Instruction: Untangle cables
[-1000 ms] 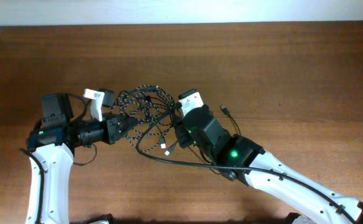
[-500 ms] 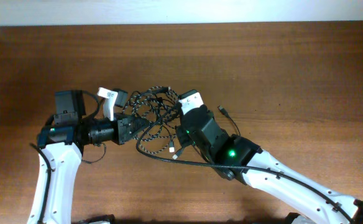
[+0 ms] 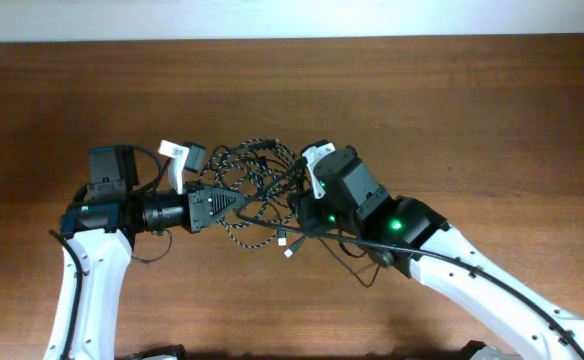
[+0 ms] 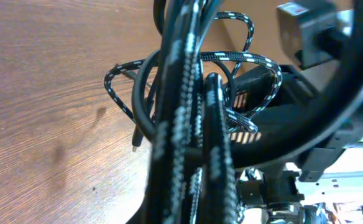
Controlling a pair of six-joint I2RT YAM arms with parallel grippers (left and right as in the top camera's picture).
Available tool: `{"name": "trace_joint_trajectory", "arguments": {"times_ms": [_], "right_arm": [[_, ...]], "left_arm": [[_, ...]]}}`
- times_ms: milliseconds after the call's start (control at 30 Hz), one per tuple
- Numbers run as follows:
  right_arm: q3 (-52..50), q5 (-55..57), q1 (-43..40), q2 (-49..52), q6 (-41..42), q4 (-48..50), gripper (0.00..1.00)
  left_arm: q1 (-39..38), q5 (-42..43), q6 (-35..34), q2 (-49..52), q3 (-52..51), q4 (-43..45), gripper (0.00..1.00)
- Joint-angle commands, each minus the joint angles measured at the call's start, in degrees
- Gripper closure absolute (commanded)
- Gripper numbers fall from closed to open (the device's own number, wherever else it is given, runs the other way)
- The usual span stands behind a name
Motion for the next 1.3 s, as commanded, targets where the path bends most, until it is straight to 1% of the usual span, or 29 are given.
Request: {"name": "trace_joint_trajectory", "arguments": {"times_ms": [0,33,100,133,200,233,267,300,367,400,433,500,533,600,633,667,733,800,833,867,933,967,1000,1033,1100,1133,1167,1233,1267], "right_arm": [[-0.2,-1.2,0.2,1.51,1.18,1.49,0.71],[-0.2,-1.18,0.2,1.51,1.18,1.97,0.84],[-0.2,-0.76,0.2,1.49,1.18,2.8,0.96],[-0.17,-0.79,0.2,1.49,1.18,4.35,0.96],[0.5,-0.52,0.09,1.03,1.16,6.78,0.96],[1.42,1.79,0.09,0.46,1.14,6.84,0.96],[2.34,5.6,0.09,-0.83,1.14,6.84,0.96],[2.84,8.83,0.09,-2.43,1.14,6.84,0.96],[2.99,16.85,0.09,-7.21,1.14,6.82,0.96],[3.02,20.92,0.09,-9.75,1.14,6.82,0.96],[3.02,24.65,0.09,-12.46,1.16,6.82,0.96],[3.02,32.28,0.09,-17.81,1.16,6.82,0.96],[3.02,39.1,0.09,-21.68,1.14,6.82,0.96],[3.02,50.4,0.09,-27.06,1.14,6.47,0.96],[3.02,53.9,0.09,-29.38,1.11,6.08,0.96],[3.02,54.77,0.09,-31.28,1.14,5.49,0.96],[3.02,52.76,0.15,-32.81,1.16,1.95,0.96],[3.02,46.86,0.15,-31.47,1.16,-1.57,0.94],[3.02,42.86,0.15,-29.73,1.16,-2.69,0.82],[3.02,37.92,0.15,-27.45,1.18,-3.67,0.74],[3.02,29.51,0.15,-22.18,1.18,-4.96,0.72],[3.02,27.17,0.15,-20.11,1.18,-5.11,0.72],[3.02,23.43,0.15,-15.56,1.18,-5.16,0.72],[3.02,21.22,0.15,-13.09,1.18,-5.16,0.7],[3.02,17.07,0.15,-10.01,1.16,-5.07,0.63],[3.02,14.88,0.15,-9.57,1.16,-4.98,0.6],[3.02,12.81,0.15,-9.42,1.14,-4.98,0.6],[3.02,8.28,0.15,-9.4,1.11,-4.96,0.6],[3.02,3.98,0.15,-9.11,0.9,-4.96,0.6]], "left_arm": [[-0.22,3.5,-0.07,-0.55,-0.07,0.28,1.0],[-0.22,2.34,-0.04,-0.55,-0.07,0.28,1.0],[-0.22,-1.03,-0.07,-0.55,-0.07,0.26,1.0],[-0.22,-8.48,-0.09,-0.55,-0.07,0.04,1.0],[-0.22,-16.09,-0.09,-0.55,-0.07,-0.94,1.0],[-0.22,-22.34,-0.09,-0.55,-0.07,-1.68,1.0],[-0.22,-28.7,-2.29,-0.55,-0.07,-1.9,1.0],[-0.22,-36.52,-8.13,-0.55,-0.07,-1.9,1.0],[-0.22,-47.21,-16.13,-0.55,-0.07,-2.34,1.0],[-0.22,-51.15,-18.82,-0.5,-0.07,-2.73,1.0],[-0.22,-53.27,-20.17,-0.35,-0.07,-2.99,1.0],[-0.17,-55.28,-21.09,0.76,-0.07,-3.61,1.0],[-0.17,-56.37,-21.11,1.86,-0.07,-3.8,1.0],[-0.17,-56.61,-21.11,4.61,-0.07,-3.85,1.0],[-0.17,-56.59,-21.14,6.58,-0.07,-3.78,1.0],[-0.17,-56.54,-21.14,7.91,-0.07,-3.72,1.0],[-0.17,-56.46,-26.14,9.2,-0.07,-3.63,1.0],[-0.17,-52.24,-26.45,9.2,-0.07,-2.82,1.0],[-0.17,-47.69,-26.12,9.2,-0.07,-1.53,1.0],[-0.17,-41.64,-23.34,9.18,-0.04,0.24,1.0],[-0.17,-32.11,-19.78,9.18,-0.04,2.4,1.0],[-0.17,-28.76,-18.12,9.18,-0.04,2.93,1.0],[-0.17,-26.69,-16.61,9.11,-0.04,2.97,1.0],[-0.17,-25.35,-14.36,8.66,-0.04,2.91,1.0],[-0.17,-25.38,-14.19,6.58,-0.04,2.95,1.0],[-0.17,-25.35,-14.14,4.55,-0.04,3.15,1.0],[-0.17,-25.35,-13.94,2.64,-0.04,3.41,1.0],[-0.17,-21.29,-9.75,-4.52,-0.04,3.85,1.0],[-0.17,-19.37,-7.67,-8.48,-0.04,3.96,1.0]]}}
